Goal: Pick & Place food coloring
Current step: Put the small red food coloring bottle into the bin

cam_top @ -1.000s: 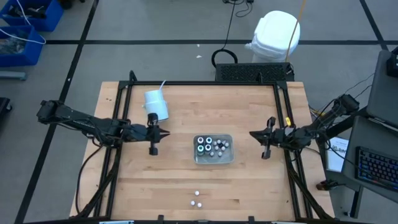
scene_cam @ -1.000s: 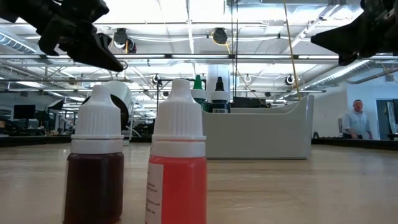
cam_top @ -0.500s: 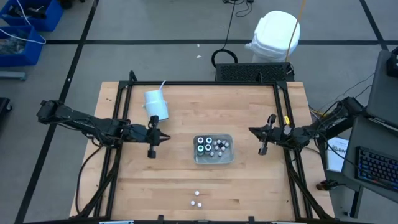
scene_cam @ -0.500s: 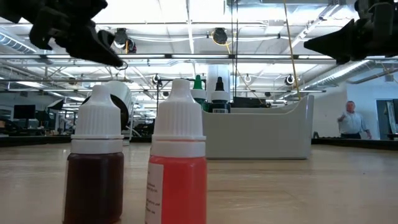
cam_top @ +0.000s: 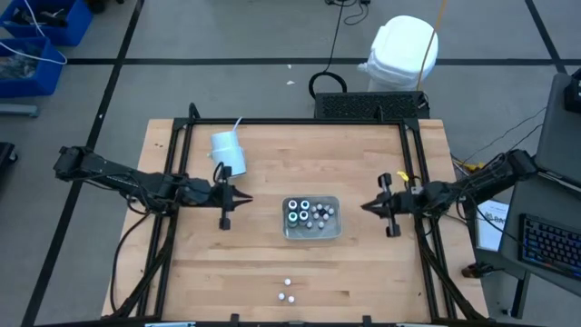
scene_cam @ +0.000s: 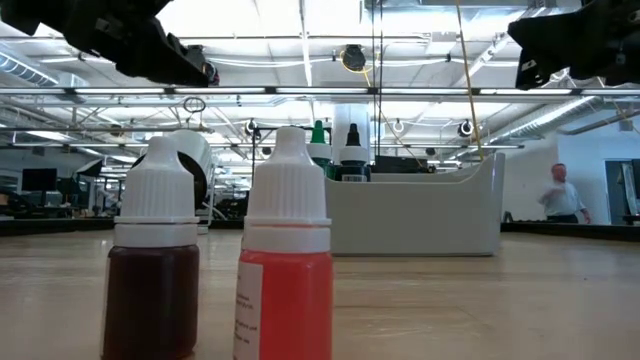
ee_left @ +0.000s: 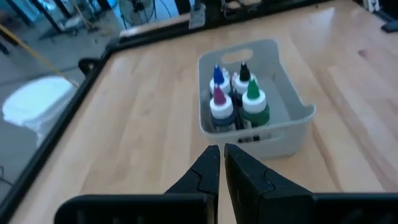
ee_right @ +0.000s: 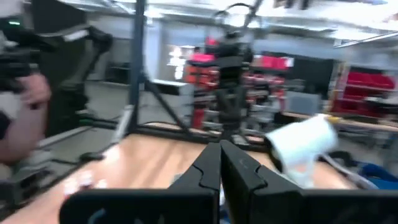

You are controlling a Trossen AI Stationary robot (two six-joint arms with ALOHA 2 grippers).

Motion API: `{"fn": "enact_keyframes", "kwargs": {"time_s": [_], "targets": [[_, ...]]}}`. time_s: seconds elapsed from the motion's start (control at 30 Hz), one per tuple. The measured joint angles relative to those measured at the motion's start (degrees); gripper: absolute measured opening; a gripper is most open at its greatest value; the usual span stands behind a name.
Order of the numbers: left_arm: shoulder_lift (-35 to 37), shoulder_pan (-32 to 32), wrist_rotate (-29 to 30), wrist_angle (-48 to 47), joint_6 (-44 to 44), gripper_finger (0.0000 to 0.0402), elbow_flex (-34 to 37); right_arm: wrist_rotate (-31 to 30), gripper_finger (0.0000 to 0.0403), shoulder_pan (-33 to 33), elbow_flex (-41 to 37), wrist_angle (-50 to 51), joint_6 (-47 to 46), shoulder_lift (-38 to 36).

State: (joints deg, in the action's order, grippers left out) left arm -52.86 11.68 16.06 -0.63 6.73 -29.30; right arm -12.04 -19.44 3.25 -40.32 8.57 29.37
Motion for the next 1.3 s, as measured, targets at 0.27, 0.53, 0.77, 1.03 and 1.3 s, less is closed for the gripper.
{"fn": "enact_keyframes", "kwargs": {"time_s": [0.27, 0.53, 0.77, 1.03, 1.3], "targets": [[0.0, 0.09, 0.5, -9.19, -7.96, 0.0031, 0.0, 0.18, 0.0, -0.02, 0.0, 0.17, -0.19, 1.12], [-0.02, 0.09, 3.38, -11.52, -5.26, 0.0031, 0.0, -8.15, 0.0, -0.02, 0.0, -0.19, 0.18, 1.85], [-2.4, 3.65, 0.16, -11.36, -1.0, 0.003, 0.0, -17.86, 0.0, -0.02, -0.02, -0.62, -0.34, 1.85], [-10.87, 12.12, 2.83, -3.91, 7.61, 0.003, -0.62, -18.09, 0.0, -0.02, -0.02, -0.6, -1.84, 2.26], [-16.19, 15.38, 0.0, -2.09, 11.86, 0.003, -5.02, -18.18, 0.0, -0.02, -0.02, -0.63, -1.88, 2.4]]}}
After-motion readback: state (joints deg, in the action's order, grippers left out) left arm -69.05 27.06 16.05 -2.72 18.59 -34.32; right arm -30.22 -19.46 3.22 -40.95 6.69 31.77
